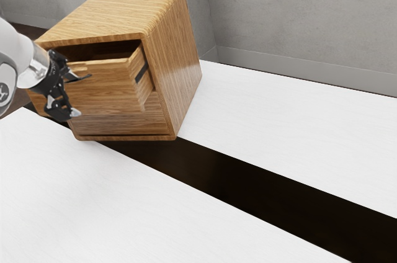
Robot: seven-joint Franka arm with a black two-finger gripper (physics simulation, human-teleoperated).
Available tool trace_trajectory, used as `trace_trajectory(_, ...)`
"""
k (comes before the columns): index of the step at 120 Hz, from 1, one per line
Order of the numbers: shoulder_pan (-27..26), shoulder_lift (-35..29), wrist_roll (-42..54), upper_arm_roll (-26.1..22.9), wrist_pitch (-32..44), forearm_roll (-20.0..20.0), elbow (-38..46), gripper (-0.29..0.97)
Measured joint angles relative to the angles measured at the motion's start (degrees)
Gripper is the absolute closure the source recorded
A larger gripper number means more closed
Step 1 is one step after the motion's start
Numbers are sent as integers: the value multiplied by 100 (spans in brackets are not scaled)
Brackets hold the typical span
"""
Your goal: Pull the drawer handle with one arm to open the drawer
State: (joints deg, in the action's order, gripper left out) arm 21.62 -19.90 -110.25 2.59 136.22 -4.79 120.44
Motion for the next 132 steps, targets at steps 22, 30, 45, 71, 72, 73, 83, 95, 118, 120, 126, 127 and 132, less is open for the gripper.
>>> trace_trajectory(22, 4, -378, -31, -27, 69, 15, 385, 0)
trace_trajectory(30, 6, -538, -45, -32, 87, 11, 521, 0)
trace_trajectory(45, 10, -806, -71, -46, 108, 7, 778, 0)
trace_trajectory(71, 17, -1207, -115, -65, 123, 4, 1091, 0)
trace_trajectory(72, 17, -1218, -116, -65, 124, 4, 1104, 0)
trace_trajectory(73, 17, -1232, -118, -65, 125, 3, 1120, 0)
trace_trajectory(83, 21, -1386, -138, -100, 131, 16, 1268, 0)
trace_trajectory(95, 18, -1595, -165, -145, 134, 9, 1445, 0)
trace_trajectory(118, 331, -1919, -207, -937, -76, 15, 1257, 0)
trace_trajectory(120, 261, -1877, -209, -1029, -186, 17, 1073, 0)
trace_trajectory(126, -295, -1702, -214, -1151, -705, 36, 425, 0)
trace_trajectory(127, -420, -1655, -215, -1160, -811, 39, 308, 1)
trace_trajectory(132, -926, -1432, -219, -1184, -1359, 60, -193, 1)
